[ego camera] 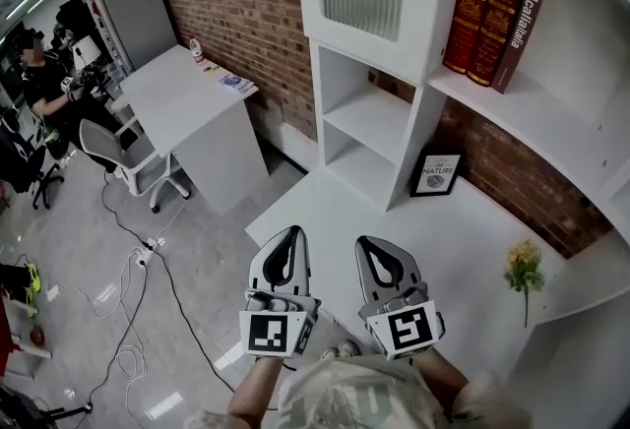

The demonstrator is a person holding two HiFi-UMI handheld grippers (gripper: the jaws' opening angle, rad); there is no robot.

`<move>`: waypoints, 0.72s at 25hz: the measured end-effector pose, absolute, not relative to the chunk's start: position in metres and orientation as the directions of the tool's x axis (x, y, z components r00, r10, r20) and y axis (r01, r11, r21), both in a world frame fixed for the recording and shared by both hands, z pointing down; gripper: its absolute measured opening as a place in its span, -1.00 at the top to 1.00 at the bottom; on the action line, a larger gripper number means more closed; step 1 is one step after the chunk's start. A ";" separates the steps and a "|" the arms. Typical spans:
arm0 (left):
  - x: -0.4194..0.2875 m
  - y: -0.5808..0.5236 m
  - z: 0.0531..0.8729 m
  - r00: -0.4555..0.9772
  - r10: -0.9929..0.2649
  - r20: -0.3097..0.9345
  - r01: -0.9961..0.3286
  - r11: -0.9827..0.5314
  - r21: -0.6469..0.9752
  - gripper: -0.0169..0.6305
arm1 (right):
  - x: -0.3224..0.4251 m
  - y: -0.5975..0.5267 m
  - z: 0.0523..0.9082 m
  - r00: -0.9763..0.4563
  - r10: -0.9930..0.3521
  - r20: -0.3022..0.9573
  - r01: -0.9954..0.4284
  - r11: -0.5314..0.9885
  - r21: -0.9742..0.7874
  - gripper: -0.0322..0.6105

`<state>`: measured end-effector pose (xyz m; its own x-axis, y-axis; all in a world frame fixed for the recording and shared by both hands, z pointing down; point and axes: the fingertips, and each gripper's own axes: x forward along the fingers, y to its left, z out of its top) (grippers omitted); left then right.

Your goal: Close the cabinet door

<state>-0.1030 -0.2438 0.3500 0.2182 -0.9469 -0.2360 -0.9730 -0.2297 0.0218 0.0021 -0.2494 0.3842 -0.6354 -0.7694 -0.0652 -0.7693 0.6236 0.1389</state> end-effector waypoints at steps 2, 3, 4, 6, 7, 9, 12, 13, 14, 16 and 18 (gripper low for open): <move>-0.100 -0.242 0.358 0.219 -0.950 -0.222 -0.973 -0.229 0.020 0.91 | 0.006 -0.250 0.395 -0.632 -0.774 -0.036 -0.770 0.622 0.141 0.85; -0.098 -0.242 0.360 0.222 -0.951 -0.218 -0.973 -0.232 0.022 0.91 | 0.007 -0.252 0.397 -0.632 -0.774 -0.029 -0.770 0.623 0.139 0.85; -0.095 -0.242 0.361 0.227 -0.950 -0.215 -0.971 -0.237 0.023 0.91 | 0.007 -0.253 0.398 -0.631 -0.775 -0.026 -0.771 0.623 0.136 0.85; -0.090 -0.244 0.360 0.239 -0.947 -0.216 -0.968 -0.249 0.020 0.91 | 0.007 -0.254 0.396 -0.626 -0.779 -0.026 -0.774 0.618 0.136 0.85; -0.088 -0.244 0.358 0.244 -0.945 -0.220 -0.967 -0.254 0.017 0.91 | 0.006 -0.255 0.393 -0.626 -0.779 -0.032 -0.775 0.617 0.137 0.85; -0.086 -0.246 0.353 0.249 -0.941 -0.230 -0.965 -0.260 0.016 0.91 | 0.003 -0.255 0.385 -0.629 -0.775 -0.056 -0.774 0.619 0.135 0.85; -0.084 -0.249 0.350 0.255 -0.938 -0.234 -0.964 -0.267 0.019 0.91 | 0.007 -0.259 0.387 -0.610 -0.791 -0.056 -0.789 0.598 0.140 0.85; -0.084 -0.249 0.349 0.256 -0.938 -0.234 -0.963 -0.267 0.018 0.91 | 0.008 -0.260 0.389 -0.604 -0.795 -0.049 -0.792 0.594 0.139 0.85; -0.083 -0.250 0.349 0.255 -0.938 -0.233 -0.964 -0.266 0.014 0.91 | 0.008 -0.261 0.390 -0.603 -0.796 -0.044 -0.793 0.593 0.139 0.85; -0.083 -0.251 0.348 0.254 -0.938 -0.234 -0.965 -0.263 0.010 0.91 | 0.008 -0.262 0.388 -0.606 -0.794 -0.047 -0.791 0.595 0.142 0.85; -0.083 -0.250 0.348 0.254 -0.939 -0.234 -0.965 -0.263 0.010 0.91 | 0.008 -0.263 0.385 -0.604 -0.795 -0.052 -0.793 0.593 0.142 0.85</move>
